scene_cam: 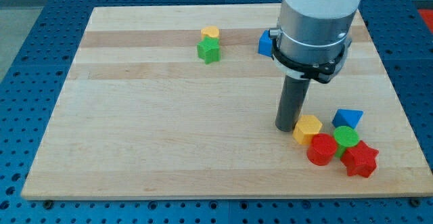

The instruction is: Place your arm left to the green star

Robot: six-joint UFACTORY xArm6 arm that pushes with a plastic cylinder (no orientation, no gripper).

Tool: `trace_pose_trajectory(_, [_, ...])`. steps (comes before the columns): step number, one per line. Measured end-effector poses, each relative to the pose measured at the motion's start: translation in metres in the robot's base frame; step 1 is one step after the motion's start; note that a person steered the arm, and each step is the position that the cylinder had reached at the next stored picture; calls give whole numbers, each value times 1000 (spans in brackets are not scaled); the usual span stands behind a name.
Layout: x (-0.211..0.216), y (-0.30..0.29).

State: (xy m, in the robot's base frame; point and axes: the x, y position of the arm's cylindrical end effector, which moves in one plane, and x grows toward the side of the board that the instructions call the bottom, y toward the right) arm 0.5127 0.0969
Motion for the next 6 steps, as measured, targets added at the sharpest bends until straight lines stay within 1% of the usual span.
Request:
trace_pose_trajectory(1, [-28, -22])
trace_pose_trajectory(2, [-59, -65])
trace_pose_trajectory(4, [-118, -168])
trace_pose_trajectory(5, [-150, -196])
trace_pose_trajectory(6, [-182, -196])
